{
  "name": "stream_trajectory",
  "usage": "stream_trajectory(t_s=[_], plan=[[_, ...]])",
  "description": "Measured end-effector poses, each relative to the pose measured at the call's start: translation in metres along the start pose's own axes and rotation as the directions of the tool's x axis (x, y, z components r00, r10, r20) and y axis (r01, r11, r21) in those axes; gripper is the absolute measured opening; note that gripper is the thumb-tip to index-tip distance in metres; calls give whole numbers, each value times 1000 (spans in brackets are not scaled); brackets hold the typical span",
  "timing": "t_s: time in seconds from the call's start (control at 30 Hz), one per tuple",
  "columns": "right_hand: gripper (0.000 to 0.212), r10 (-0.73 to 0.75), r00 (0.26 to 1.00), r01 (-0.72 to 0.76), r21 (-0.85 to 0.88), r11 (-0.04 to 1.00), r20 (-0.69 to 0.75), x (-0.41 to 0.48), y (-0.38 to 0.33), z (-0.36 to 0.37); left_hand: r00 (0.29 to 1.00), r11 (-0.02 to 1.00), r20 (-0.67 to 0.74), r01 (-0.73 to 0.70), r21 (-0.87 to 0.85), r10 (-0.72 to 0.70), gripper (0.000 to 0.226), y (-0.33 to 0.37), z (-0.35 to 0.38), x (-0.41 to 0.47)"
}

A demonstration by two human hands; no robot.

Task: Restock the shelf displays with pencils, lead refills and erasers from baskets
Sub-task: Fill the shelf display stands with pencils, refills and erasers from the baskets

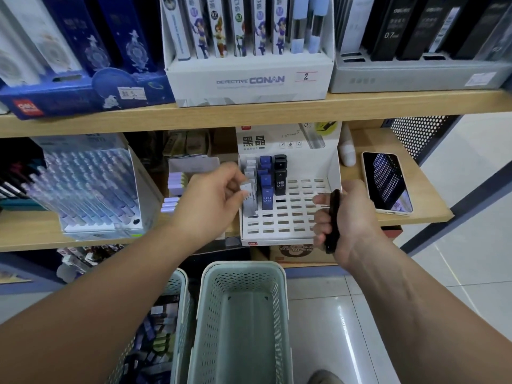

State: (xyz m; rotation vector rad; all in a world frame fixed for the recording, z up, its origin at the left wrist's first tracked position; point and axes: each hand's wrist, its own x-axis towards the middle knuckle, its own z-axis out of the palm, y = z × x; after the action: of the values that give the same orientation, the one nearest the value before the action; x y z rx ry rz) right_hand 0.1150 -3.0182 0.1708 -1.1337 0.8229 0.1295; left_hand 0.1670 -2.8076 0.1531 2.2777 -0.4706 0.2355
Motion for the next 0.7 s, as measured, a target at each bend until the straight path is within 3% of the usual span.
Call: stream_trajectory(t_s=[0.13, 0.3, 0.43, 0.57, 0.7], plan=[[37, -25, 1000, 25, -4, 1000, -3, 5, -1, 1, 1000, 999, 6, -30, -11, 30, 18, -3, 3, 0], [25, -93, 992, 108, -191, 976, 84, 6, -2, 1, 997, 997, 21, -77, 15, 76, 18, -3, 3, 2], [27, -95, 987, 131, -309, 942, 130, 9, -4, -4, 992, 991, 70, -112, 77, 107, 17, -4, 3, 3], [29, -245, 969, 237, -414, 879, 36, 17, 4, -3, 976, 958, 63, -217, 187, 209, 13, -6, 5, 0], [4, -382, 917, 385, -509, 770, 117, 25, 8, -4, 948, 908, -43, -288, 306, 315, 23, -10, 7, -3]])
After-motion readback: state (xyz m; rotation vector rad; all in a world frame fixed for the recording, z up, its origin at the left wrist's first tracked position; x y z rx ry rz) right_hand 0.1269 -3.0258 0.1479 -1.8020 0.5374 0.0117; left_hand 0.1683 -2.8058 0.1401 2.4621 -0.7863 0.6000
